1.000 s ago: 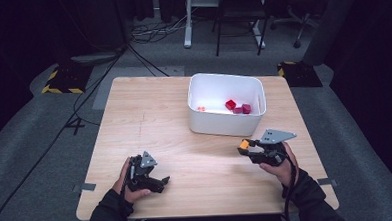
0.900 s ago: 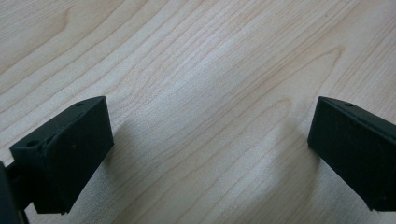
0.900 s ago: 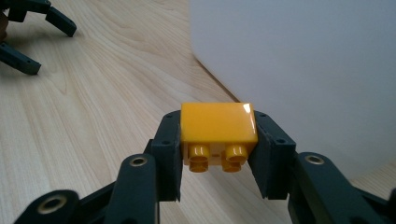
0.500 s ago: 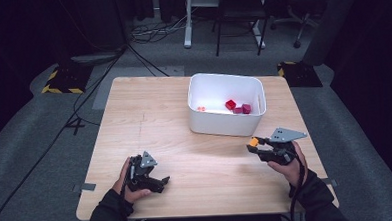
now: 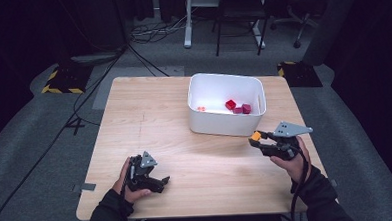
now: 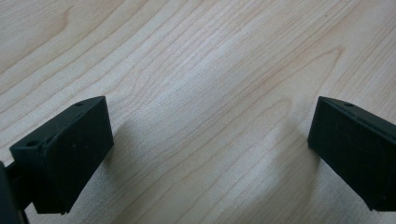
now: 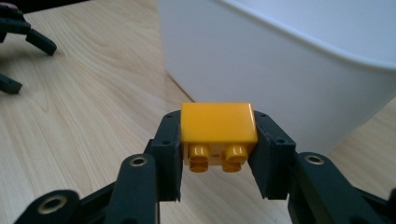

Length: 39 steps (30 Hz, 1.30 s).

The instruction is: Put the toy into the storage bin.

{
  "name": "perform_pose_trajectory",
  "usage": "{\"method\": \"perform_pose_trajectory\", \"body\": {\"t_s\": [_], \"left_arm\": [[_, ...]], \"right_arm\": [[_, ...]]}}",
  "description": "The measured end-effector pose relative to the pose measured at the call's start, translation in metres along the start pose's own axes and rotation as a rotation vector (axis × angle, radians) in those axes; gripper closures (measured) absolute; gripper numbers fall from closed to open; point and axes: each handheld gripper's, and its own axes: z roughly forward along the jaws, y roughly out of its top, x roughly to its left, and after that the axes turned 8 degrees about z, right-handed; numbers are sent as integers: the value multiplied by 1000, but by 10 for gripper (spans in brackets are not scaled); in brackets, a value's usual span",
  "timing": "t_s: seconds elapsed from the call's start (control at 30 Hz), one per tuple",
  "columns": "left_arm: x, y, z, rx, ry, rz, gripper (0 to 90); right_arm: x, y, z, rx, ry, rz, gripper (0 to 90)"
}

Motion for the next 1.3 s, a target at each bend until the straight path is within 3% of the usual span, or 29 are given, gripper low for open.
{"method": "perform_pose_trajectory", "body": {"t_s": [0.27, 0.57, 0.93, 1.1, 1.3], "left_arm": [[0, 0, 0, 0, 0, 0, 3], [0, 0, 0, 0, 0, 0, 3], [0, 0, 0, 0, 2, 0, 3], [0, 0, 0, 1, 0, 1, 3], [0, 0, 0, 0, 0, 0, 3]], "right_arm": [[-2, 37, -12, -41, -10, -24, 592], [-3, 68, -11, -70, -20, -39, 592], [-18, 97, 10, -62, -59, -17, 592], [-21, 105, 21, -60, -87, -35, 592], [-26, 110, 35, -47, -98, -20, 592]]}}
